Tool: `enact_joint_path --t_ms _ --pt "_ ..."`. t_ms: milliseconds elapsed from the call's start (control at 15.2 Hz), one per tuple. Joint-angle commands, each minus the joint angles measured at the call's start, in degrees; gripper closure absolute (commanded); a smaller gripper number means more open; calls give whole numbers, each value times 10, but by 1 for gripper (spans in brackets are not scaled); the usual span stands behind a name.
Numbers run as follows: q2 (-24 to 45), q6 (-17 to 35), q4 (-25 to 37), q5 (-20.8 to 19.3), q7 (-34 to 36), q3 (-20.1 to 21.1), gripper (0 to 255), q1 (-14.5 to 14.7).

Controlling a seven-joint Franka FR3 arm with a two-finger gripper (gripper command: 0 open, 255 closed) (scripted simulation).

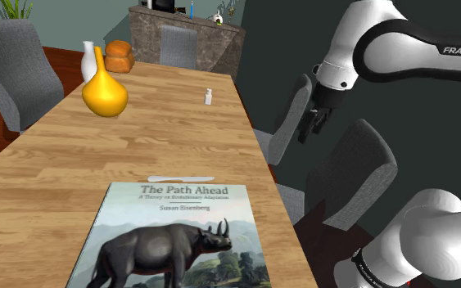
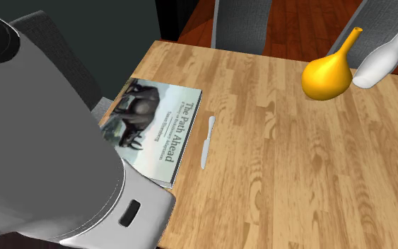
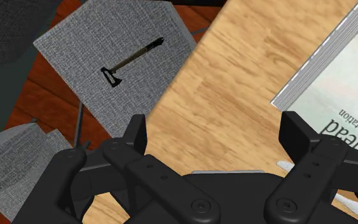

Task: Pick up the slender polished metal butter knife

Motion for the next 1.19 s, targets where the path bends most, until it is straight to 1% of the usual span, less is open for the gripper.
enact_joint_path --t_ms 0,264,594,1122 --pt "35 46 -2 2 -21 0 0 10" --pt "103 124 4 6 -61 3 0 29" --pt "195 211 27 13 -111 9 0 52" --pt "344 322 94 22 -187 29 0 85"
